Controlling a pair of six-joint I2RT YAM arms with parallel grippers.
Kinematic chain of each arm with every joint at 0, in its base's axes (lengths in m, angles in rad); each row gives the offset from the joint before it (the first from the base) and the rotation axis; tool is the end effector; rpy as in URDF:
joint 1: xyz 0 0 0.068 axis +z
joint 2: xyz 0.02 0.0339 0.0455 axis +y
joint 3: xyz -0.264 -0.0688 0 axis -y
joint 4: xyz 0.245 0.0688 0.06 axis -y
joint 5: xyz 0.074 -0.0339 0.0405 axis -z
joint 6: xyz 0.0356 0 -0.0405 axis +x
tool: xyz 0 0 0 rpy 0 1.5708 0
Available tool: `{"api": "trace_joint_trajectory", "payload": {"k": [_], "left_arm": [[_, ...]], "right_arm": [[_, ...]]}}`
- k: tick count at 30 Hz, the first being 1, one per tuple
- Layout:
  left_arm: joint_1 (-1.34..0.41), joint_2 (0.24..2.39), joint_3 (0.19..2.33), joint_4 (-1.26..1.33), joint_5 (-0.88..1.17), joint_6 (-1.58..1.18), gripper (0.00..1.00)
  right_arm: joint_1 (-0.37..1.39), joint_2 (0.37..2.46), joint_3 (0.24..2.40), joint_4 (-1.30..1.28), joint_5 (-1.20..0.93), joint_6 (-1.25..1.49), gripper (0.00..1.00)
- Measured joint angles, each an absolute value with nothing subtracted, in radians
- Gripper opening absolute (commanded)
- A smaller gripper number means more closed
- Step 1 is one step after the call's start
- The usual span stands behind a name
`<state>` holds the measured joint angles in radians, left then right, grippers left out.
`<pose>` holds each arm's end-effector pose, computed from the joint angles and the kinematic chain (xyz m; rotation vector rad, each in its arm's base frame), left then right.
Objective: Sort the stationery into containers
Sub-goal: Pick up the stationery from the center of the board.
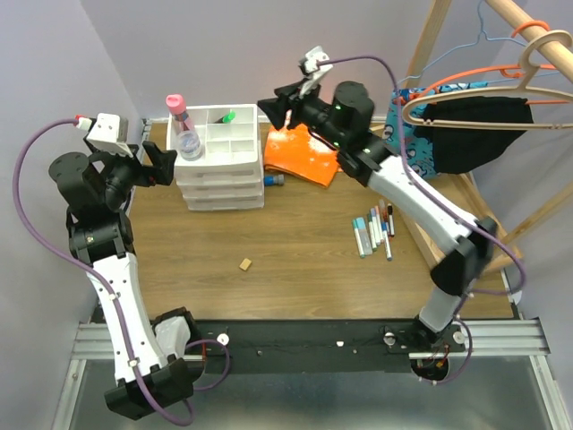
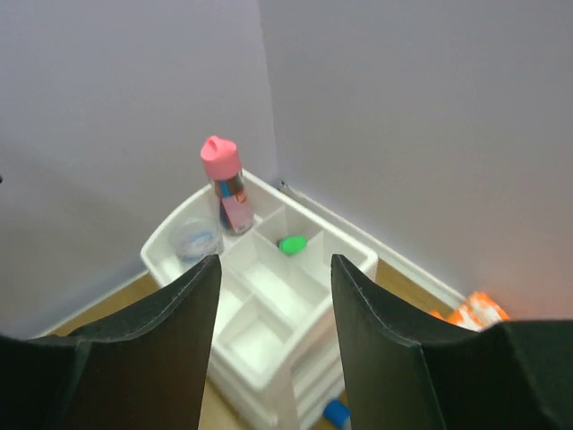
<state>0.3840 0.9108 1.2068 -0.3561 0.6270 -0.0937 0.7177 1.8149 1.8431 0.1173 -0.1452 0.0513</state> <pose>0.1725 0.0472 0.4447 0.0934 1.6244 -0.2872 0.3244 0.2900 0.4524 -0.5949 1.3423 0.7337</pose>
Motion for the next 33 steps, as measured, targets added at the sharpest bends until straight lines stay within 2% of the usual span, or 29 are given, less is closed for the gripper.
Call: {"api": "trace_joint_trajectory", "payload": {"k": [6,10,14,20,33], "left_arm": [[0.347,0.901,1.285,-0.476,0.662,0.006,0.99],[0.318,0.877,1.317,-0.590,0.667,0.090,0.99],[0.314,0.849,1.323,-0.658,0.676,0.143,0.99],[0.256,0.878,1.329,-0.667,0.694,0.123,0.99],[0.184,0.897,1.250,-0.624,0.694,0.070,0.99]], "right_arm": [[0.720,1.512,1.571,-0.159,-0.069,0.038,0.61],[0.714,1.455,1.343,-0.348,0.008,0.037,0.64],[0.636,1.452,1.179,-0.503,0.017,0.120,0.59],[0.458,1.453,1.125,-0.581,0.007,0.236,0.55],[0.447,1.584,1.074,-0.569,0.017,0.226,0.51]]}}
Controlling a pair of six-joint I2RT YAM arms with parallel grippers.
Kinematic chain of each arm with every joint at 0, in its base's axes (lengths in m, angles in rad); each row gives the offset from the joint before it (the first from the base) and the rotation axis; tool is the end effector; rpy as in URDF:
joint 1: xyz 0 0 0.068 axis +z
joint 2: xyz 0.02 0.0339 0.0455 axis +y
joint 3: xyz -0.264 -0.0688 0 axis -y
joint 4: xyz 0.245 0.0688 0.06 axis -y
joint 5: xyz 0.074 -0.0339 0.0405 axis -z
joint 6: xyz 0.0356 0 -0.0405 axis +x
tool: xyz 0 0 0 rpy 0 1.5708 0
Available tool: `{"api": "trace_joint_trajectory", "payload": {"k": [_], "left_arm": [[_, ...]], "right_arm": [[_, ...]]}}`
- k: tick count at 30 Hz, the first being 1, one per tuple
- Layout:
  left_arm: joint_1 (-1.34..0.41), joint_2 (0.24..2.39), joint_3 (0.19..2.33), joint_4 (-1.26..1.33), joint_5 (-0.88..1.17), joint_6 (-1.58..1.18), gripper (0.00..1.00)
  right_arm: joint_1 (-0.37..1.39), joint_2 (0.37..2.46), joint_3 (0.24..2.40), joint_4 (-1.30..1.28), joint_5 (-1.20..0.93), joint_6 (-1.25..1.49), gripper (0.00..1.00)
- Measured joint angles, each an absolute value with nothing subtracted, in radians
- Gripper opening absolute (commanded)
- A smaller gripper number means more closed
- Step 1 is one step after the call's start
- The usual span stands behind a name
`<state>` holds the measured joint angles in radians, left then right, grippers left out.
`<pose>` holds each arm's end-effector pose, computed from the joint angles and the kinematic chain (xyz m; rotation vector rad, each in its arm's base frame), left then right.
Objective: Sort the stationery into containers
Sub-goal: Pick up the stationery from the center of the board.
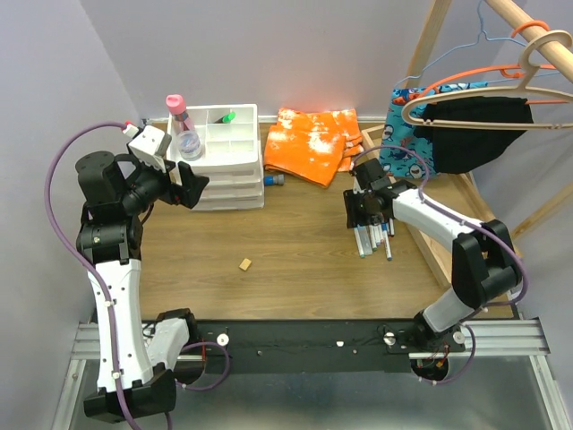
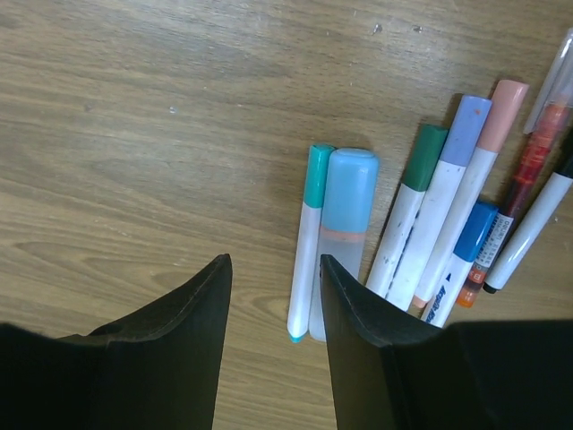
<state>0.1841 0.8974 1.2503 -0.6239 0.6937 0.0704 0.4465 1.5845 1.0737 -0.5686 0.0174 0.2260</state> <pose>0.1636 0.0073 0.4337 0.3776 1.7609 -0.4551 0.2874 0.1369 0.2134 -0.2875 2.6496 0.1986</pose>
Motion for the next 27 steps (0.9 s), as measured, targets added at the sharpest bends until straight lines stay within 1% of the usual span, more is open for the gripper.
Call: {"api": "trace_joint_trajectory", "payload": {"k": [11,22,27], "left_arm": [[0.181,0.891,1.236,-0.612,0.693,0.063,0.99],[0.181,0.891,1.208,-0.579,0.693,0.048,0.99],[0.182,0.891,1.205,-0.576,0.693,0.044,0.99]], "right_arm": [[0.410,1.688,1.086,-0.543,0.031,0.224,0.50],[0.372,1.721,1.092,-0.529,0.041,0.214,0.49],[0.368,1.752,1.092,-0.512,0.044,0.204,0.42]]}}
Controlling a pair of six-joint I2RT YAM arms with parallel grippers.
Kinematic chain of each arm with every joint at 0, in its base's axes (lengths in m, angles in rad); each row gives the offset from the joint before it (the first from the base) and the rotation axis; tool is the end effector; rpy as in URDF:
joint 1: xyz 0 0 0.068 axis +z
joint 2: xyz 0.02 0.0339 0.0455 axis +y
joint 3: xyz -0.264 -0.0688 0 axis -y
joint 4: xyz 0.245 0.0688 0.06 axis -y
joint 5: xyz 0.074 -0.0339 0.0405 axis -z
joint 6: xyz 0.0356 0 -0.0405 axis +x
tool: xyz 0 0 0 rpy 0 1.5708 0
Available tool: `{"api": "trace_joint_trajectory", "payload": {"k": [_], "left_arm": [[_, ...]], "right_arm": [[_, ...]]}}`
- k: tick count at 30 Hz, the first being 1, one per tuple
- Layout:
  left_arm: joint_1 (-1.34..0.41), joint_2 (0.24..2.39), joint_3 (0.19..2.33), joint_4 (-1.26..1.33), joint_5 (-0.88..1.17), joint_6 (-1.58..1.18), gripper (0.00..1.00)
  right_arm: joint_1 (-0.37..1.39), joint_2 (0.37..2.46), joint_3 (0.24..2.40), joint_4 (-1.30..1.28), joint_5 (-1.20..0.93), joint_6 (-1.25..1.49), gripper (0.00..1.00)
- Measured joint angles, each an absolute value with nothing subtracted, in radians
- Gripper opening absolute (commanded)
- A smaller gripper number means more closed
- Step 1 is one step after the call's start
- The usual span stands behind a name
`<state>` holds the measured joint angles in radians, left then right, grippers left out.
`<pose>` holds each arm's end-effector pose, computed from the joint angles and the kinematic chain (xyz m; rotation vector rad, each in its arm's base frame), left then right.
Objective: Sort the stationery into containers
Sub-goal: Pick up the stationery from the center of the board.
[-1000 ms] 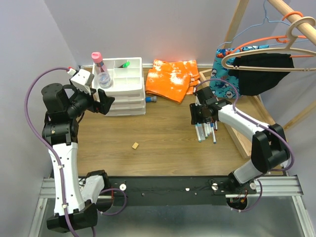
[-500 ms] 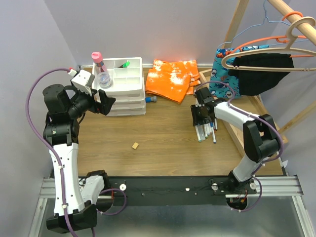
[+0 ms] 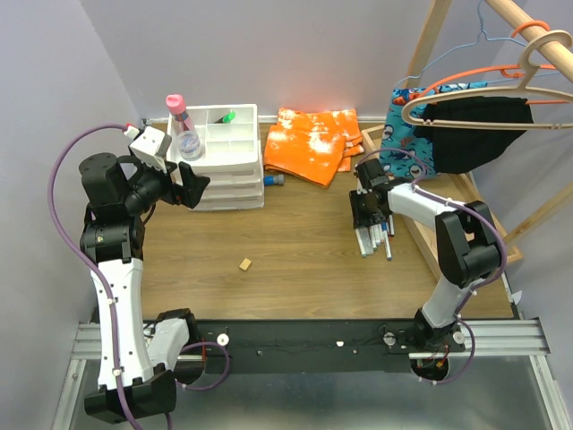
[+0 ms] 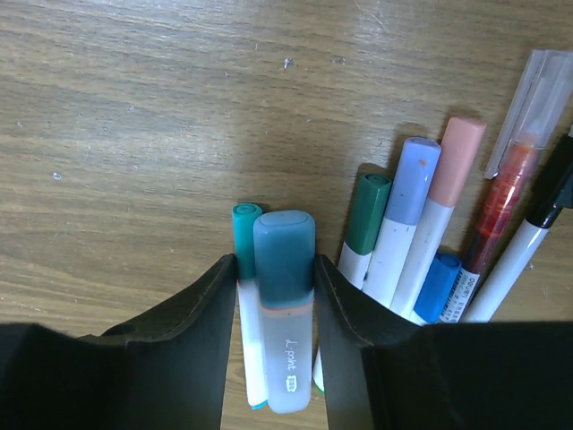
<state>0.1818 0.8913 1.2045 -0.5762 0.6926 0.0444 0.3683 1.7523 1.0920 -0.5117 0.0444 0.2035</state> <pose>0.1680 0.0078 0.4251 0.3589 1.7604 -0.4711 0.3182 0.1211 0.1693 -0.2137 2.7367 0.0980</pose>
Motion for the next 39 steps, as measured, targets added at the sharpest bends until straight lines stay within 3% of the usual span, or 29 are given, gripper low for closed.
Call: {"api": "trace_joint_trajectory", "payload": {"k": [6,8,10,12,16,23,39], "left_arm": [[0.187,0.891,1.201,-0.570,0.692,0.039,0.99],[0.190,0.891,1.198,-0.567,0.693,0.036,0.99],[0.191,0.891,1.194,-0.566,0.692,0.036,0.99],[0.191,0.891,1.190,-0.565,0.692,0.035,0.99],[0.195,0.891,1.180,-0.561,0.692,0.028,0.99],[0.196,0.891,1.177,-0.547,0.692,0.017,0.99],[0.204,0.876,1.175,-0.548,0.690,0.015,0.99]], "right_arm": [[0.364,1.757,1.107,-0.506,0.045,0.191,0.35],[0.364,1.757,1.119,-0.505,0.043,0.190,0.43],[0.364,1.758,1.125,-0.507,0.042,0.191,0.43],[0.364,1.758,1.127,-0.509,0.035,0.195,0.37],[0.364,1.758,1.127,-0.510,0.027,0.203,0.34],[0.364,1.740,1.109,-0.508,0.021,0.207,0.43],[0.364,1.752,1.097,-0.465,0.023,0.179,0.42]]}}
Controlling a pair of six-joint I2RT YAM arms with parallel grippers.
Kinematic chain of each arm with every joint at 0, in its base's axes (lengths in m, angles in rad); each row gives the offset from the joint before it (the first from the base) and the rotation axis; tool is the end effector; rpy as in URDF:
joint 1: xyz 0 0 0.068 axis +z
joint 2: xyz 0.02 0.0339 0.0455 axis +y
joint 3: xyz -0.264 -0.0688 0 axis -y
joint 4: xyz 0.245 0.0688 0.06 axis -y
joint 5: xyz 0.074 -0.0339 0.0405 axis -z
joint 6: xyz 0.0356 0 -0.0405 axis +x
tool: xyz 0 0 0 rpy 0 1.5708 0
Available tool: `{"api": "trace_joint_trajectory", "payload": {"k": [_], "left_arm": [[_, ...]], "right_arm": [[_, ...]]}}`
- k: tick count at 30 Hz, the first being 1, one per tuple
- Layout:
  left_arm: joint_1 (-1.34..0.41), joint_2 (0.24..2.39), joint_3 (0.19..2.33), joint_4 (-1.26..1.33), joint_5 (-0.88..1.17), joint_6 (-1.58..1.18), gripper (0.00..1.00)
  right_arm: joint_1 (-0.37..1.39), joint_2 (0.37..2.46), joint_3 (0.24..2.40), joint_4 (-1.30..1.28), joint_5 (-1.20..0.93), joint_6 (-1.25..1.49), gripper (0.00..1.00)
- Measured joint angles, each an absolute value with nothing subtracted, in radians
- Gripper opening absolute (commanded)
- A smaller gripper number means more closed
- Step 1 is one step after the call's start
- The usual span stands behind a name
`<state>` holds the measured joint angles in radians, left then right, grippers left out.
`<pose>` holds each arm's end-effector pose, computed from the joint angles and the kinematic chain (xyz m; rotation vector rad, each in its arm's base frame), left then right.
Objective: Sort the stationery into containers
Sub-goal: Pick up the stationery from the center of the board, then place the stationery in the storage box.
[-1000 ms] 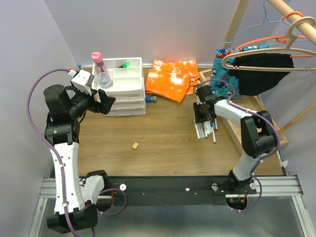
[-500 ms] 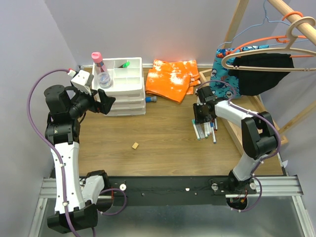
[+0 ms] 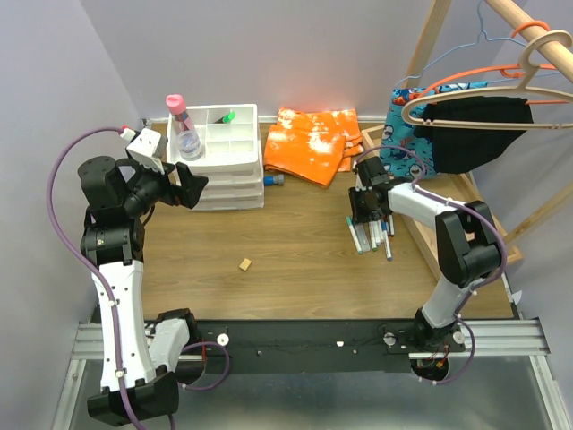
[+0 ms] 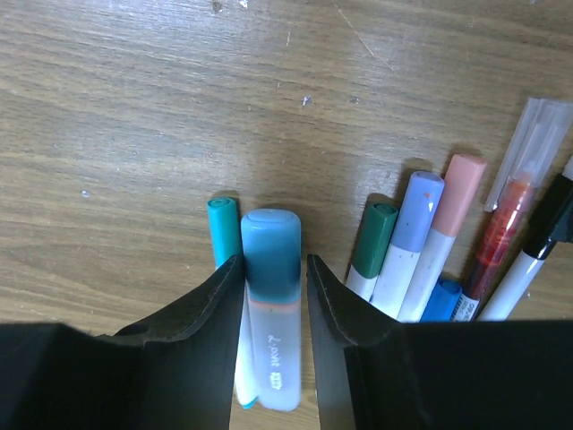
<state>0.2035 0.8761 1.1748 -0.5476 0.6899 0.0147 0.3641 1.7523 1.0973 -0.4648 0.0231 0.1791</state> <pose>0.1670 0.0113 0.4208 0.3163 1.7575 -0.4687 0.3239 0.1225 0.1729 -0.2421 2.6869 0.1360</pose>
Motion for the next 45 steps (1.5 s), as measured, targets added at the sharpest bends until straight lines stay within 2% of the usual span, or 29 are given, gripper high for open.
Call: {"api": "trace_joint_trajectory", "payload": {"k": [5,10,17,22,30,36,45], "left_arm": [[0.204,0.875,1.170,-0.547,0.689,0.014,0.99],[0.204,0.874,1.168,-0.548,0.688,0.014,0.99],[0.204,0.874,1.169,-0.549,0.685,0.014,0.99],[0.204,0.875,1.174,-0.554,0.681,0.015,0.99],[0.212,0.885,1.240,-0.570,0.638,0.022,0.99],[0.242,0.873,1.286,-0.592,0.495,0.032,0.99],[0.262,0.863,1.295,-0.646,0.400,0.052,0.99]], "right_arm": [[0.364,1.772,1.097,-0.456,0.032,0.162,0.41],[0.364,1.781,1.097,-0.450,0.036,0.152,0.31],[0.372,1.771,1.145,-0.493,0.029,0.148,0.27],[0.445,1.694,1.282,-0.556,0.008,0.155,0.27],[0.614,1.667,1.661,-0.542,-0.130,0.174,0.26],[0.642,1.747,1.930,-0.341,-0.192,0.187,0.27],[0.708,1.957,2.070,0.053,-0.209,0.156,0.26]]}}
